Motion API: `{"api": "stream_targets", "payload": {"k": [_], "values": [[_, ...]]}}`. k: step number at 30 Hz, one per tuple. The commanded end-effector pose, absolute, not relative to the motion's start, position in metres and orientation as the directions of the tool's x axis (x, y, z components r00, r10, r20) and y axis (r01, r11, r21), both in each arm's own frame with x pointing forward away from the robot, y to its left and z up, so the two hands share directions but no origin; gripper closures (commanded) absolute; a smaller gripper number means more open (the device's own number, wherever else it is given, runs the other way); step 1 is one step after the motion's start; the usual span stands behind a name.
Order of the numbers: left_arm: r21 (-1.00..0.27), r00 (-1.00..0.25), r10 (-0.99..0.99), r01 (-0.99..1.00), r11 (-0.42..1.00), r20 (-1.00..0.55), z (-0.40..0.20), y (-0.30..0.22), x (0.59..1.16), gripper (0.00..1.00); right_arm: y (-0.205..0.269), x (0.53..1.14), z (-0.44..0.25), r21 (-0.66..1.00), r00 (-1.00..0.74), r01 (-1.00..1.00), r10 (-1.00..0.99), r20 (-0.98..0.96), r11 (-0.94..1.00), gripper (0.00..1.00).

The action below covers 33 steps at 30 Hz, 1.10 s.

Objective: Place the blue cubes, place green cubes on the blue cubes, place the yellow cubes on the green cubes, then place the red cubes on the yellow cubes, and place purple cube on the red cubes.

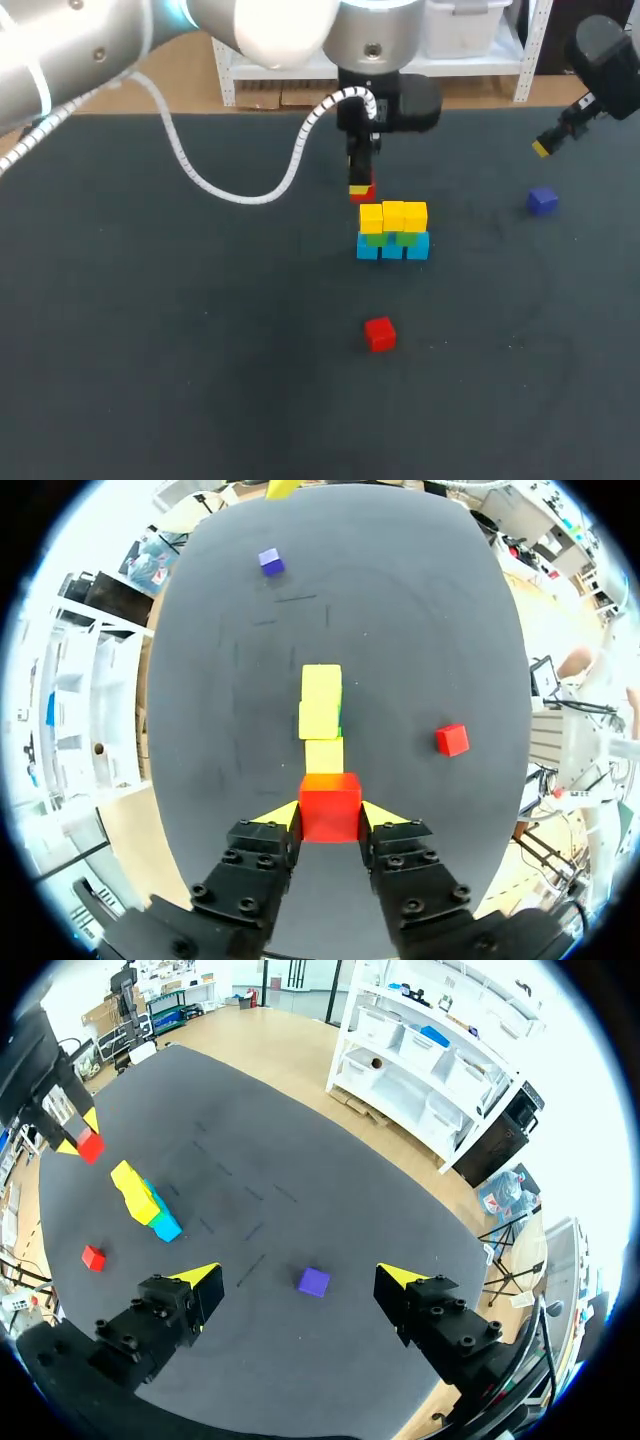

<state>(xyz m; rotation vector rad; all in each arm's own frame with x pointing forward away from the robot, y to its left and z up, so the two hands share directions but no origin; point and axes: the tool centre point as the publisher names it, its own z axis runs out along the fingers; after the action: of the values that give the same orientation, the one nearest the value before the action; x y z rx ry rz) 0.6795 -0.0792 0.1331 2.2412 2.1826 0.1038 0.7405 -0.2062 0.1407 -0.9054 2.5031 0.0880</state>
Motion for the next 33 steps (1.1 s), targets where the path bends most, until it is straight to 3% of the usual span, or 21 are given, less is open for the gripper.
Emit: {"api": "stream_targets", "payload": {"k": [1,33], "values": [[0.018,0.033,0.996,0.999,-0.034,0.080,0.125,-0.091,0.691,1.00,-0.206,0.742,0.140,-0.097,-0.669,-0.619,-0.588,-0.454,0.779,0.00],[-0.023,0.037,0.996,0.999,-0.035,0.084,0.101,-0.109,0.686,1.00,-0.206,0.742,0.140,-0.097,-0.669,-0.619,-0.588,-0.454,0.779,0.00]]}}
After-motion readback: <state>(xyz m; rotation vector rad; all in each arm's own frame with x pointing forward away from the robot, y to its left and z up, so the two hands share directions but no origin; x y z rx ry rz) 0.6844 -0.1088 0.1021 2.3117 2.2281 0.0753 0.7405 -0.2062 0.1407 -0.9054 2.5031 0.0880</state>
